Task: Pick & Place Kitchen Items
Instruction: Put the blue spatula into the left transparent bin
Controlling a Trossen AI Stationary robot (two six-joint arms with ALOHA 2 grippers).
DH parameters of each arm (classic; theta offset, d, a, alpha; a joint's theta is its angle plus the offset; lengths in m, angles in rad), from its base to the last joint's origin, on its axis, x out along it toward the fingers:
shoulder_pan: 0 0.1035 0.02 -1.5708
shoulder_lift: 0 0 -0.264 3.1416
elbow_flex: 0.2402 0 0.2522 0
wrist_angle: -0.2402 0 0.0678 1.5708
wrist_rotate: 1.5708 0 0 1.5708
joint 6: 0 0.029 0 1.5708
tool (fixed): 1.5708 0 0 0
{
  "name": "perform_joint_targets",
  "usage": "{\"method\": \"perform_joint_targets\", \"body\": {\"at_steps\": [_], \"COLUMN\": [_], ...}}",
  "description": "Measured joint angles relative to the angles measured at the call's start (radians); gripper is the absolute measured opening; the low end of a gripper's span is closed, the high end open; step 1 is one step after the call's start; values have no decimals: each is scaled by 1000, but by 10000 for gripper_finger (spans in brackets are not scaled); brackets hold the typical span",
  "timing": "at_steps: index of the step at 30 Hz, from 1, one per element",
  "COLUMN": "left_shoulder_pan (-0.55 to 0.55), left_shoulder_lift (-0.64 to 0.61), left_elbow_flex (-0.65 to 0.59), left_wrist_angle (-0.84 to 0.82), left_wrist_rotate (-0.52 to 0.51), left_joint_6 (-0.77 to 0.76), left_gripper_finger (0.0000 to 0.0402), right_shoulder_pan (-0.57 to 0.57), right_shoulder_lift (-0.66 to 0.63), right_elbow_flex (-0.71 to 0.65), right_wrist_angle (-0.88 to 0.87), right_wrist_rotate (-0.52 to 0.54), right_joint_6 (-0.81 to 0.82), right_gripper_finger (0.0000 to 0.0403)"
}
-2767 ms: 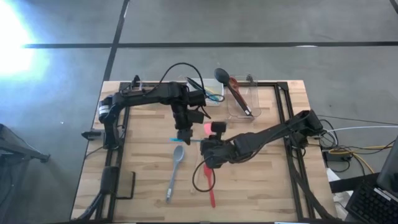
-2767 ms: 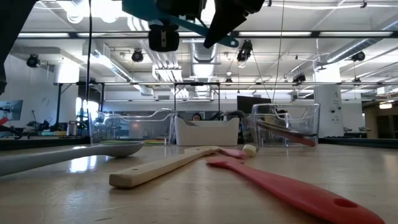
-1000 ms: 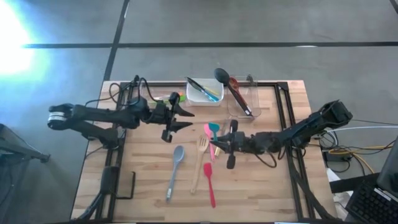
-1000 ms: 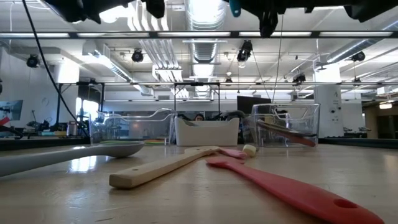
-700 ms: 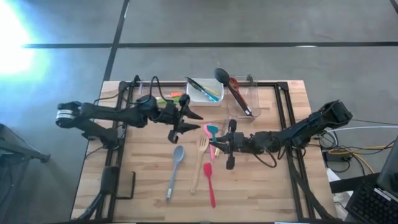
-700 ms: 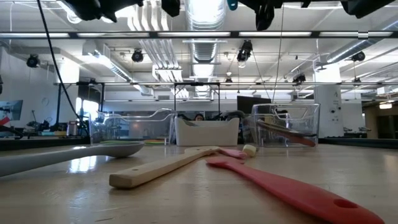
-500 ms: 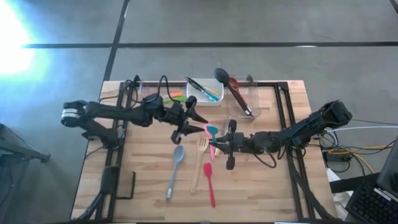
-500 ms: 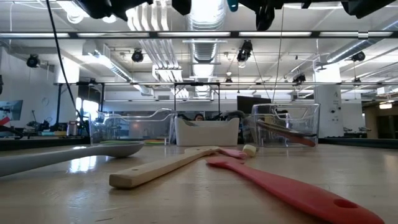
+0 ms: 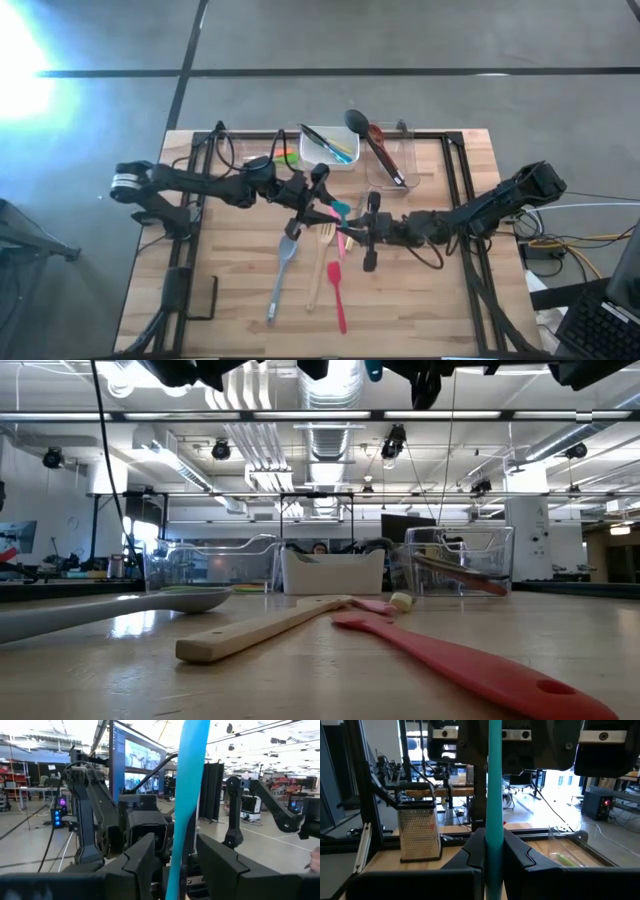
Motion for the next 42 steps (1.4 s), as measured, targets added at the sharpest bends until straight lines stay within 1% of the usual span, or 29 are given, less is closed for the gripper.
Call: {"method": "perform_joint_targets", "body": {"at_steps": [9,15,17,19,23,24,32,34,38,40,42], "left_shoulder_pan": [-8,-12,-12,-12,-11,-11,-10,-9,-4,-4,-4], "left_shoulder_lift": [9,27,43,56,61,61,49,48,42,36,25], "left_elbow_flex": [39,87,101,113,125,125,123,123,124,124,124], "left_wrist_angle": [1,-37,-53,-58,-59,-58,-65,-79,-108,-121,-159], "left_wrist_rotate": [-7,-14,-14,-14,-14,-16,19,21,35,36,40], "left_joint_6": [9,14,11,3,-8,-6,-6,-8,-23,-23,-21], "left_gripper_finger": [149,146,134,109,27,20,20,20,19,19,19], "right_shoulder_pan": [-13,-25,-27,-27,-27,-27,-27,-27,-20,-13,-2], "right_shoulder_lift": [0,0,0,0,0,0,0,-1,-27,-60,-105], "right_elbow_flex": [-2,-2,-2,-2,-2,-2,-1,-1,-3,-3,-3], "right_wrist_angle": [-10,-20,-23,-23,-36,-38,-42,-43,-69,-120,-207], "right_wrist_rotate": [0,-1,-1,-1,-4,-3,-7,-8,-7,-4,1], "right_joint_6": [15,24,24,24,29,32,38,43,71,81,96], "right_gripper_finger": [22,22,22,22,22,22,24,39,91,115,135]}}
